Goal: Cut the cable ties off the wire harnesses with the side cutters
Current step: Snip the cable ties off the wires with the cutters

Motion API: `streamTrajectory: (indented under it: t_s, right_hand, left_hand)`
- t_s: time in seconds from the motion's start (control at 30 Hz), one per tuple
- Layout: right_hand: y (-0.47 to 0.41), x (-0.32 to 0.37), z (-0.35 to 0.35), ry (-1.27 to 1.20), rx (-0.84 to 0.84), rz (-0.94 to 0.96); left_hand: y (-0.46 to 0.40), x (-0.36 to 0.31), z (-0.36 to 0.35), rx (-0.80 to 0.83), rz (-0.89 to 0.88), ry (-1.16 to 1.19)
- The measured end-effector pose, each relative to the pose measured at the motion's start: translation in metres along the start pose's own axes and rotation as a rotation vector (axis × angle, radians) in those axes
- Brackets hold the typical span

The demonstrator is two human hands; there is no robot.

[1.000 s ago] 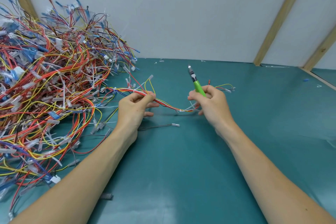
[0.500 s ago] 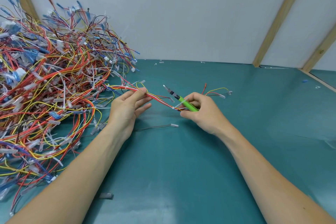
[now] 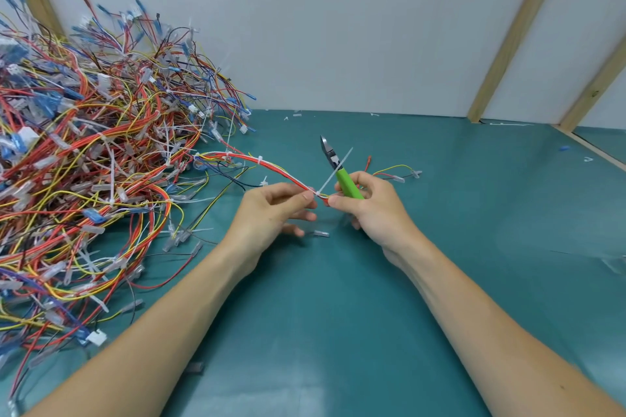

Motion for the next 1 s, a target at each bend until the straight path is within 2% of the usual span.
streamTrajectory:
  t_s: [0.27,0.47,0.6,0.8,1.0]
  right_hand:
    - [0.0028,0.0009,-0.0087,-0.092,0.003,-0.067]
    - [0.0035,0.0042,-0.0090,-0.119,0.000,-0.087]
    - [0.0031,0.0062,-0.0017,-0.075,-0.038,-0.036]
    - [0.0022,-0.0010,-0.0098,0.051,-0.002,0.027]
    - [0.0001,-0.0034,-0.0056,0.033,-0.045,-0.001]
  left_hand:
    - [0.0001,0.0027,-0.0051,-0.007,-0.079,-0.093]
    - [0.0001,0.0002,-0.0043,-0.097,-0.109,-0.072]
    - [0.0011,-0.0035,-0.0014,-0.153,-0.110,-0.055]
    - [0.0030,-0.0043,-0.0039,-0.102,-0.102,-0.063]
    - [0.0025,-0.0048,-0.0033,-0.070,-0.130,-0.007]
Point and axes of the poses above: each hand's wrist, its own y-axis away from the middle knuckle, its own z-axis out of the back of the hand, x = y × z, the point moved 2 cm from there along -y, towards the middle knuckle, and after that the axes turned 8 degrees about y, right-handed, at the moved point
